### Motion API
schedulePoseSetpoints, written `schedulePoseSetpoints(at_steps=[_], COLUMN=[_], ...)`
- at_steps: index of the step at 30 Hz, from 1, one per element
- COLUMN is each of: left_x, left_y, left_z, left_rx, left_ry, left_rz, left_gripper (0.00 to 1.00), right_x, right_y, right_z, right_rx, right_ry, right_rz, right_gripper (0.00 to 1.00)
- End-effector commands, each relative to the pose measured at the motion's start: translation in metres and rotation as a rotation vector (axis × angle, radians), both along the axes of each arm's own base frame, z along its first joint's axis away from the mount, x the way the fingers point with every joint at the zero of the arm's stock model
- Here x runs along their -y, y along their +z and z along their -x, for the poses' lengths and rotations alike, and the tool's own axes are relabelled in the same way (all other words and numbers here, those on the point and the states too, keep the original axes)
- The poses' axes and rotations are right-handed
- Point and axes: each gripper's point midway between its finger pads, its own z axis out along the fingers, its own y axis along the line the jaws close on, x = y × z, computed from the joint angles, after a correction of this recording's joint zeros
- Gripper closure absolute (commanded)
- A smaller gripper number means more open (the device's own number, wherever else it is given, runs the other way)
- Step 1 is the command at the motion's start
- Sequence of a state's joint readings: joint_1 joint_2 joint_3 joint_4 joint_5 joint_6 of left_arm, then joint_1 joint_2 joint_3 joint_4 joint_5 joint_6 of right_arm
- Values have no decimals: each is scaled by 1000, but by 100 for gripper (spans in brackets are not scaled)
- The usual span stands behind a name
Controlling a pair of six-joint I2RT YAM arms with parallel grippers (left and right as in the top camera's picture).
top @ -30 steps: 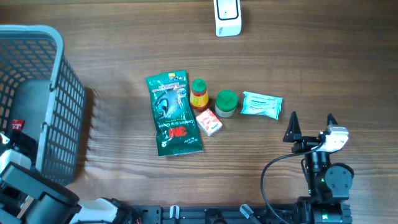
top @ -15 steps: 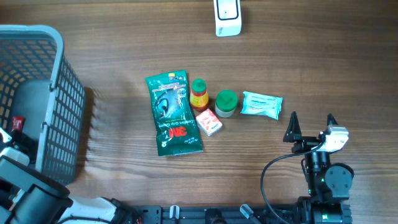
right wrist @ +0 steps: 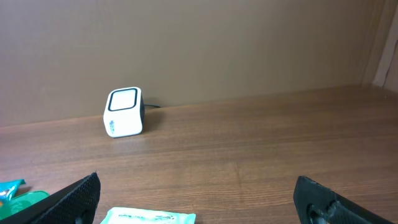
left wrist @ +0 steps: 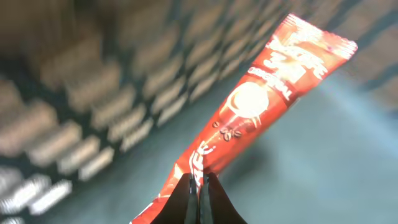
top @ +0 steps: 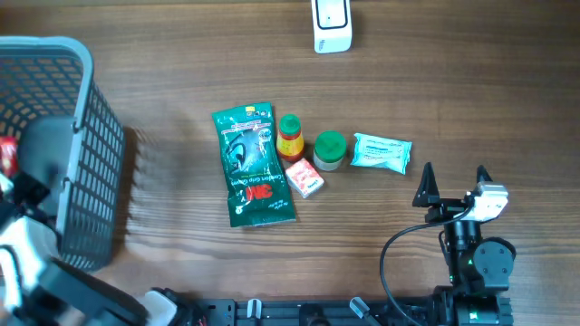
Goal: Scan the item barcode
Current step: 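Carry the red sachet with the left gripper and lay it beside the wipes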
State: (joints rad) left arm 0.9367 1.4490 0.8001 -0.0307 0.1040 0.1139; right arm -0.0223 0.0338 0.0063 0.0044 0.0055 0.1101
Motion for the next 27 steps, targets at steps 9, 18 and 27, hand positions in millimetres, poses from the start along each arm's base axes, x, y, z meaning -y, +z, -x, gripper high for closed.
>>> schedulePoseSetpoints(at_steps=[9,18,27], left_x=[152,354,495], left_y=[235,181,119], left_z=[-36,-75,-103], left_rx=[644,552,401], left_ry=[-353,-977,-1258], left_rz=[-231,298,385], left_gripper=[96,96,96], right_x=[3,3,3], right_y=[1,1,1], right_z=[0,0,0], right_rx=[5,5,5], right_ry=[-17,-16,-16], right_rz=[5,6,5], right_gripper=[0,0,0])
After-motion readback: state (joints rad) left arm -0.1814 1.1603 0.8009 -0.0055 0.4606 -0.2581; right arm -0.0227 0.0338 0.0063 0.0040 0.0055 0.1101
